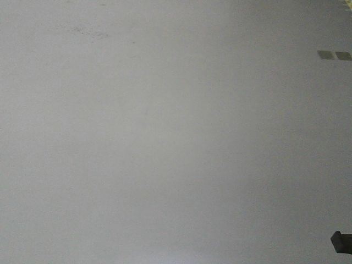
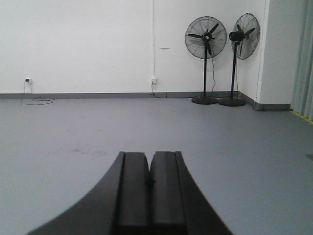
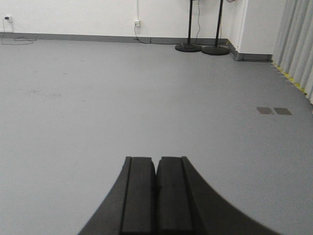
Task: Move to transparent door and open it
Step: 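Drive the base forward across the grey floor, turning toward the door, then drive the base toward the white-framed glass sliding door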
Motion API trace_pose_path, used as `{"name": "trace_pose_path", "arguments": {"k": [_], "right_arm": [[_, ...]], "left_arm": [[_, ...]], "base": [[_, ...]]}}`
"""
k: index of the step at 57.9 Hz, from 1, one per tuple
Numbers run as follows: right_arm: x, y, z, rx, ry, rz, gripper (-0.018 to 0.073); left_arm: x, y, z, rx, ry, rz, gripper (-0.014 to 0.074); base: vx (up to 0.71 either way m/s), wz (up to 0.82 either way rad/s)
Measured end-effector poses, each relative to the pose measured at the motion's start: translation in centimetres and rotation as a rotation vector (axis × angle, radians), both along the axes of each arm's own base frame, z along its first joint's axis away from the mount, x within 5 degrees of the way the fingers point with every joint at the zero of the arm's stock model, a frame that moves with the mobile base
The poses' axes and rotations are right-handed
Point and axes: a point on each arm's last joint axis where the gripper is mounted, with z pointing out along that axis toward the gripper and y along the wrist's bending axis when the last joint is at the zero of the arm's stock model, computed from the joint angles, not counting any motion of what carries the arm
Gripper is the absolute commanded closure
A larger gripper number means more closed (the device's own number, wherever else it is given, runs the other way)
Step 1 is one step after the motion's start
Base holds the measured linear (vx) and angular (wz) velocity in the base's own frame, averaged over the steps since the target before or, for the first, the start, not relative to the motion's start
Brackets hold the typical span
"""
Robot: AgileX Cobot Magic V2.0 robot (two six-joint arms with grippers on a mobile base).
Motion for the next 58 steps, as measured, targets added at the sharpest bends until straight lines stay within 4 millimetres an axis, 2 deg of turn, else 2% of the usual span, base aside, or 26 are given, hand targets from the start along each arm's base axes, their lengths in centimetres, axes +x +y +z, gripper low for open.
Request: {"name": "trace_pose_path", "arguments": {"k": [28,58], "right_arm": [[0.00,0.00,0.00,0.000,0.000,0.000,0.0567],[0.00,0.00,0.00,0.000,0.000,0.000,0.0567]], "left_arm": [[0.00,0.00,0.00,0.000,0.000,0.000,0.0602],[0.00,0.00,0.00,0.000,0.000,0.000,0.0602]], "base": [[0.58,0.28],[0.59,0.44]]}}
